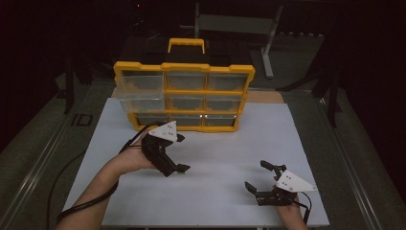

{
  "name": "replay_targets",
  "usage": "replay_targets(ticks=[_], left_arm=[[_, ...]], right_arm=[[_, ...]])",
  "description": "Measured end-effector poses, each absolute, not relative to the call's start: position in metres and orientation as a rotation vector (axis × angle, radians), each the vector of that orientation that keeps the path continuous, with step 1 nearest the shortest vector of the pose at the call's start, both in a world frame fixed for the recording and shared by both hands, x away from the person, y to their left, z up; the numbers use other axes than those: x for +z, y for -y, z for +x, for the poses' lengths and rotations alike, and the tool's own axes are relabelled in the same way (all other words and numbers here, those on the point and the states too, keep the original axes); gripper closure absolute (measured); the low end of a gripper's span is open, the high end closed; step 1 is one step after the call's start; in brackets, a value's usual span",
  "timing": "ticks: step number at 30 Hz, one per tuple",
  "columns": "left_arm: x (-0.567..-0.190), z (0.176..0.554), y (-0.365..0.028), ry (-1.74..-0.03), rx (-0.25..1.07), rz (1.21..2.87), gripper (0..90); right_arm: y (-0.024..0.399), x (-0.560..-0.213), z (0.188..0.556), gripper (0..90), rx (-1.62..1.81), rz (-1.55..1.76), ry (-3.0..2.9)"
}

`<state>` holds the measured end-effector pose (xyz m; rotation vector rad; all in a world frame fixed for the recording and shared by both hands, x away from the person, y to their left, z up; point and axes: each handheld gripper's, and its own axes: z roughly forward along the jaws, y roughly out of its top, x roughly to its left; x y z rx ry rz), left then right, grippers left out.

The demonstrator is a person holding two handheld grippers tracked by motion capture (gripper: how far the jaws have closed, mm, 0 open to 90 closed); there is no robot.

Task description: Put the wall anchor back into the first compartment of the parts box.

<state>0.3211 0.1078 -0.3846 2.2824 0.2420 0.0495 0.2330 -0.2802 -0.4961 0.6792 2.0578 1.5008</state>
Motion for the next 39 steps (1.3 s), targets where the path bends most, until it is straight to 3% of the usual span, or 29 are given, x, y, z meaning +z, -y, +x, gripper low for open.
replay_targets(ticks=[18,21,32,39], left_arm=[[-0.446,0.325,-0.105,-0.289,0.019,2.322,4.0],[-0.456,0.327,-0.107,-0.299,0.021,2.322,12.9],[-0.483,0.341,-0.114,-0.343,0.064,2.366,31.3],[-0.493,0.347,-0.116,-0.348,0.086,2.405,51.7]], right_arm=[[0.28,-0.497,0.233,9.4,1.504,0.686,-2.061],[0.28,-0.497,0.233,9.4,1.503,0.684,-2.063],[0.28,-0.497,0.234,9.4,1.505,0.687,-2.063],[0.28,-0.497,0.234,9.4,1.507,0.688,-2.063]])
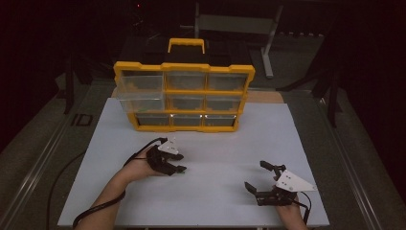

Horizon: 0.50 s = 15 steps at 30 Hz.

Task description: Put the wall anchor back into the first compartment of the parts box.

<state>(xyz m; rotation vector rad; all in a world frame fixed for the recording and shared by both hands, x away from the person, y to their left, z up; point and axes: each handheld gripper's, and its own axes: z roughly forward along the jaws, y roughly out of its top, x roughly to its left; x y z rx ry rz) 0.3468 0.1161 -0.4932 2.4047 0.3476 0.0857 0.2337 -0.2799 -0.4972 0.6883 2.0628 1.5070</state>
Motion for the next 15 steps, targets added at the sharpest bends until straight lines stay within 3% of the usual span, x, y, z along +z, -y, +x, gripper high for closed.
replay_targets(ticks=[8,15], left_arm=[[-0.502,0.352,-0.113,-0.359,0.074,2.462,67.2],[-0.507,0.353,-0.107,-0.342,0.073,2.514,75.3]], right_arm=[[0.28,-0.497,0.234,9.4,1.507,0.688,-2.062],[0.28,-0.497,0.234,9.5,1.504,0.69,-2.066]])
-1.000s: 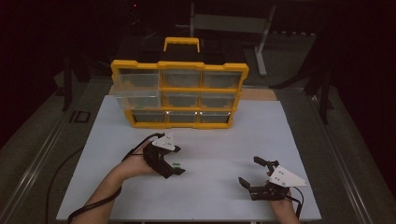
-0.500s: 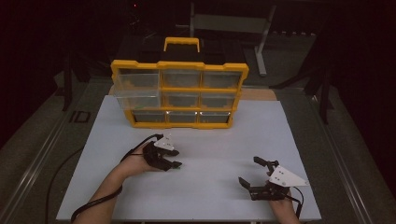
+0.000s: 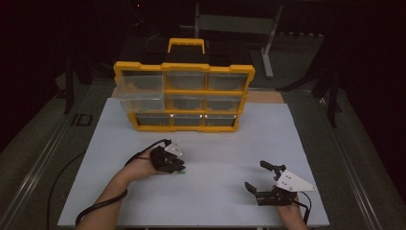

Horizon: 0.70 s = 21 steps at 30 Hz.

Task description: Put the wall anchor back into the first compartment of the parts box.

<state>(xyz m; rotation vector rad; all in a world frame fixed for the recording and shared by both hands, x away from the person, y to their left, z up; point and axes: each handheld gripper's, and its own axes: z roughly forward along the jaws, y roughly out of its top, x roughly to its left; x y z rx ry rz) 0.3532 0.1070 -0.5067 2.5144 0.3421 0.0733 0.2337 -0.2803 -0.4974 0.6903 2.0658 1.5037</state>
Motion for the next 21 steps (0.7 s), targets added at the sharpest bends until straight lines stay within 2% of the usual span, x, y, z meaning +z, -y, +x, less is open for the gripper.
replay_targets(ticks=[5,21], left_arm=[[-0.506,0.354,-0.104,-0.346,0.063,2.519,82.7],[-0.473,0.351,-0.109,-0.297,0.011,2.543,83.8]], right_arm=[[0.28,-0.497,0.234,9.4,1.505,0.692,-2.066],[0.28,-0.497,0.234,9.4,1.495,0.685,-2.062]])
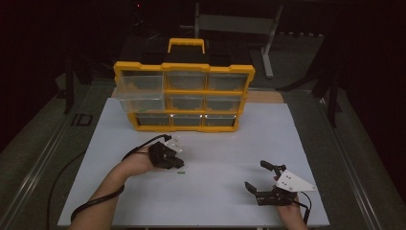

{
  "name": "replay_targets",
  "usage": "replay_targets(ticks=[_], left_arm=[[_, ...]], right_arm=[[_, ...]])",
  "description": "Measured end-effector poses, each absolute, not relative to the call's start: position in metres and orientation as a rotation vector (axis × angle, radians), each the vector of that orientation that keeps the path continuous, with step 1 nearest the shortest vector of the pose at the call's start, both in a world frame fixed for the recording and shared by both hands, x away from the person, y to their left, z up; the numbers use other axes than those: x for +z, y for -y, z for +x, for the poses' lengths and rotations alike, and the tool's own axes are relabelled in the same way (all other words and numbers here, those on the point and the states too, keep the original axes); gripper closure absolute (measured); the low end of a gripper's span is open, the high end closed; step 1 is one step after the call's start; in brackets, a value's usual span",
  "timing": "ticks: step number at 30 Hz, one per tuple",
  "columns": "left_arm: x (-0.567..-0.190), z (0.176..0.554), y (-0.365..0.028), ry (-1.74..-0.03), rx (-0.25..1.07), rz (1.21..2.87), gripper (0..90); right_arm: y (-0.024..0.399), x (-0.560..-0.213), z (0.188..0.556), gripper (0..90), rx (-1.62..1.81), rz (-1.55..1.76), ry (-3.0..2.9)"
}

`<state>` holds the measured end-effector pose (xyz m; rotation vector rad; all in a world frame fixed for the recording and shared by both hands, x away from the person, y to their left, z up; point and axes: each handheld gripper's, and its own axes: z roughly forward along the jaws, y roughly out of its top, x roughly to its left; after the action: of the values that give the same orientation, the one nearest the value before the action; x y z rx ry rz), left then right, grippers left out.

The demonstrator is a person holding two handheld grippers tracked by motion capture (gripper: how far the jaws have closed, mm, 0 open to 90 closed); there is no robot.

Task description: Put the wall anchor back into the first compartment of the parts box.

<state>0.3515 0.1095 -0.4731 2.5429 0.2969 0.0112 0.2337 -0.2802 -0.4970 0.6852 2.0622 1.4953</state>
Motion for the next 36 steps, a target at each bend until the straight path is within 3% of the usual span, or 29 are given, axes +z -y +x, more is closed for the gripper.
replay_targets(ticks=[10,36], left_arm=[[-0.437,0.337,-0.132,-0.269,-0.005,2.506,83.9],[-0.33,0.314,-0.173,-0.202,0.149,2.453,83.9]], right_arm=[[0.28,-0.497,0.234,9.4,1.501,0.689,-2.058],[0.281,-0.496,0.234,9.5,1.5,0.688,-2.052]])
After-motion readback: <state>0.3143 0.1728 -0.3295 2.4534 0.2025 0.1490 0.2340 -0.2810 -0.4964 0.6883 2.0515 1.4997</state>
